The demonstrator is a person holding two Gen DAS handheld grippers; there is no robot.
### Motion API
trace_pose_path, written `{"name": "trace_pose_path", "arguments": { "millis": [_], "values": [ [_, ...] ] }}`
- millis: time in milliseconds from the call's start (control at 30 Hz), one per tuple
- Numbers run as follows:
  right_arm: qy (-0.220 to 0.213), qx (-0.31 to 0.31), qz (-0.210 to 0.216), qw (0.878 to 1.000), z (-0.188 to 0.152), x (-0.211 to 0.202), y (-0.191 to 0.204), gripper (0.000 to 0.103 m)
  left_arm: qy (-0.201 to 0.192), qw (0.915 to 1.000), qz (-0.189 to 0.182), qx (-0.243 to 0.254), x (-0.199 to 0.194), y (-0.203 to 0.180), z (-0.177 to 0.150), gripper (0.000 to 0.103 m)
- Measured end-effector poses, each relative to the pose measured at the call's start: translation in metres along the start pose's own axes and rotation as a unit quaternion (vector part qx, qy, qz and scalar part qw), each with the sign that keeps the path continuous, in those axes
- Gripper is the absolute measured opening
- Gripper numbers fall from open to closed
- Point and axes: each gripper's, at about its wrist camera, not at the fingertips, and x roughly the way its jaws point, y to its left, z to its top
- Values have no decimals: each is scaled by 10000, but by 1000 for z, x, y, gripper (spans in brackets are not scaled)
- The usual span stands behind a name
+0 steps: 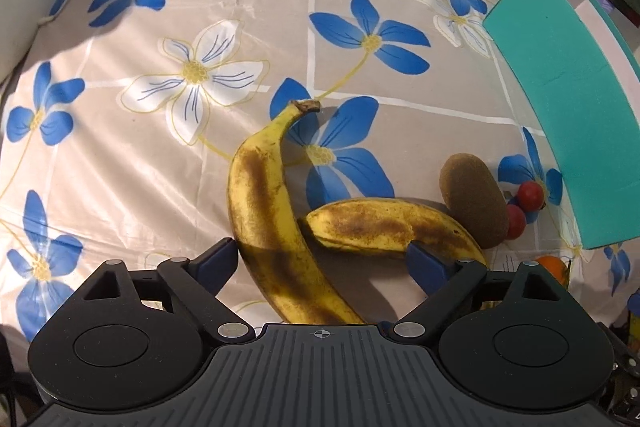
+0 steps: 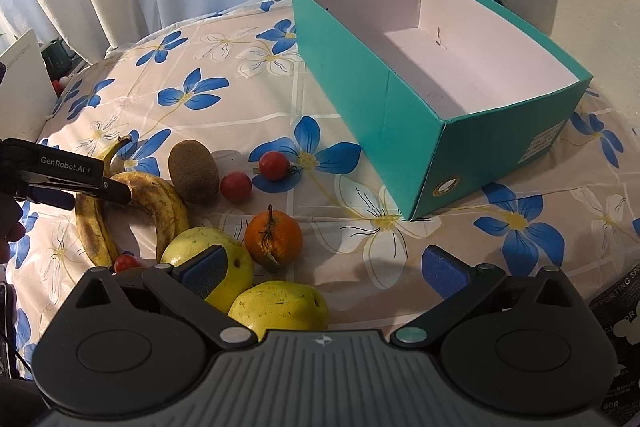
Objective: Organize fruits
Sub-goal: 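Lower the left gripper onto the upright spotted banana and close it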
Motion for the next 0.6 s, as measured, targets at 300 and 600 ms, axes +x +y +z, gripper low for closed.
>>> {"name": "trace_pose_path", "arguments": {
  "millis": [300,600],
  "values": [
    [-24,46,-54,10000,1,-2,3,103,321,9988,-197,-323,4,10,3,90],
    [-72,34,-117,9999,5,-3,5,103,421,9980,-36,-481,-1,15,6,68]
  ]
}}
